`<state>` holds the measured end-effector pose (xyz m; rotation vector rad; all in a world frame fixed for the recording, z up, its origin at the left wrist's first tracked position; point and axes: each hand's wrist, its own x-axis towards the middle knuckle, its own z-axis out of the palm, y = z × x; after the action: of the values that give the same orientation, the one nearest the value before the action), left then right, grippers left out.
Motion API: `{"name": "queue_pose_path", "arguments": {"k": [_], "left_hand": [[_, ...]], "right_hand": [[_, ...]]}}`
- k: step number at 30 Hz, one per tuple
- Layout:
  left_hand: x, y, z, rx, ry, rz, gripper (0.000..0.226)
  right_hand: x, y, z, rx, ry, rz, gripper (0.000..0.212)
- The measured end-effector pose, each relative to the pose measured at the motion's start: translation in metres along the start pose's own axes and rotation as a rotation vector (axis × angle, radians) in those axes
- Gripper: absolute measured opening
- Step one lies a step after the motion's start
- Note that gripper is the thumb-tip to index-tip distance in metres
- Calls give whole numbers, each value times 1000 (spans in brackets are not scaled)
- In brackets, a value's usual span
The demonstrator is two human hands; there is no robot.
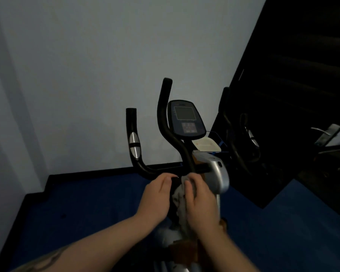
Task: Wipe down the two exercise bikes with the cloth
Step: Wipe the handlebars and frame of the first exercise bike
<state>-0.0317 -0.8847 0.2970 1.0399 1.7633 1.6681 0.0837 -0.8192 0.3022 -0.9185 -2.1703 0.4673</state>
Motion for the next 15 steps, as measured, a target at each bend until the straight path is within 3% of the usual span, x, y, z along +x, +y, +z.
{"name": "queue_pose_path", "arguments": {"k": [2, 3, 8, 10, 11, 13, 15], "left_hand": [[1, 2, -2, 7, -8, 3, 32], [1, 3, -1, 6, 1, -3, 32], [-1, 1, -2, -16, -12, -5, 33], [0, 2, -4, -6, -36, -13, 32], [1, 2, -4, 3, -43, -16, 32], [1, 1, -4, -1, -36, -10, 32], [0, 0, -2, -27, -18, -5, 32]], "right_hand": [[28, 8, -29, -75, -311, -105, 7], [32, 12, -32, -71, -341, -112, 6], [-24, -14, 16, 142, 171, 245, 33], [-17, -4, 8, -13, 133, 105, 31], [-5, 2, -4, -92, 28, 30, 26], [10, 7, -20, -130, -107, 34, 20], [0, 3, -7, -13, 26, 125, 29]]}}
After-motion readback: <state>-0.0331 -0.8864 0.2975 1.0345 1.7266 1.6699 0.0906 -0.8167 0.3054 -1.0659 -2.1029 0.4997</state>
